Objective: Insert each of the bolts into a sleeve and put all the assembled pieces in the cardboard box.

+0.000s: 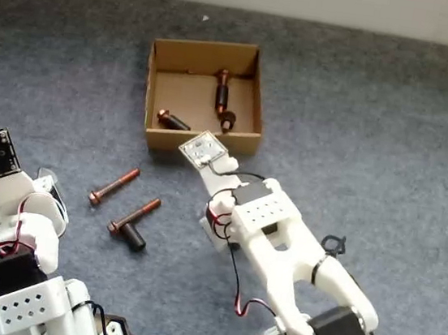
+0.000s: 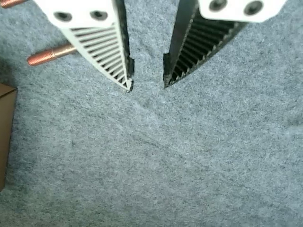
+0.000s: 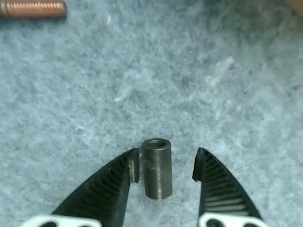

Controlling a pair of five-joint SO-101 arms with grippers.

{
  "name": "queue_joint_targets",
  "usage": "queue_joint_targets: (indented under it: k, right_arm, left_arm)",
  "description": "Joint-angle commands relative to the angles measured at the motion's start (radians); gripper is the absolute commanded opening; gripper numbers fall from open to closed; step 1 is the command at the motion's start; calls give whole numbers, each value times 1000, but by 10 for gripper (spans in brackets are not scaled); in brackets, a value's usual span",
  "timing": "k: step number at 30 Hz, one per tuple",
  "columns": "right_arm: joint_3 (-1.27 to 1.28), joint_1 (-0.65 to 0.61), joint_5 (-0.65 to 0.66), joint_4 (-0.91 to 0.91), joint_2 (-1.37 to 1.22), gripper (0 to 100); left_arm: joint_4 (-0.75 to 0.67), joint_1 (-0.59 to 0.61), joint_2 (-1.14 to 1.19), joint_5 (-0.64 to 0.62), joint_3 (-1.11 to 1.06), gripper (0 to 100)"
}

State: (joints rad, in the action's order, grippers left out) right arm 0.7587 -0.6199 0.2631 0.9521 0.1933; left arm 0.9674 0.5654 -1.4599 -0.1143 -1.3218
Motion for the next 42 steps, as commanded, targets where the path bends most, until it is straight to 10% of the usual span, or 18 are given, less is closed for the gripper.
queue_joint_targets:
  k: [1,24,42]
  right_arm:
    - [-19,30,11,-8,-73,180]
    - [-19,62,52,90,-104,5]
    - [-10,70,-207,292,458,5]
  left_arm:
    - [-12,-15,-1,9,2,137]
    - [-18,-73,-1,26,-16,140]
    - [150,-286,10,219,166,141]
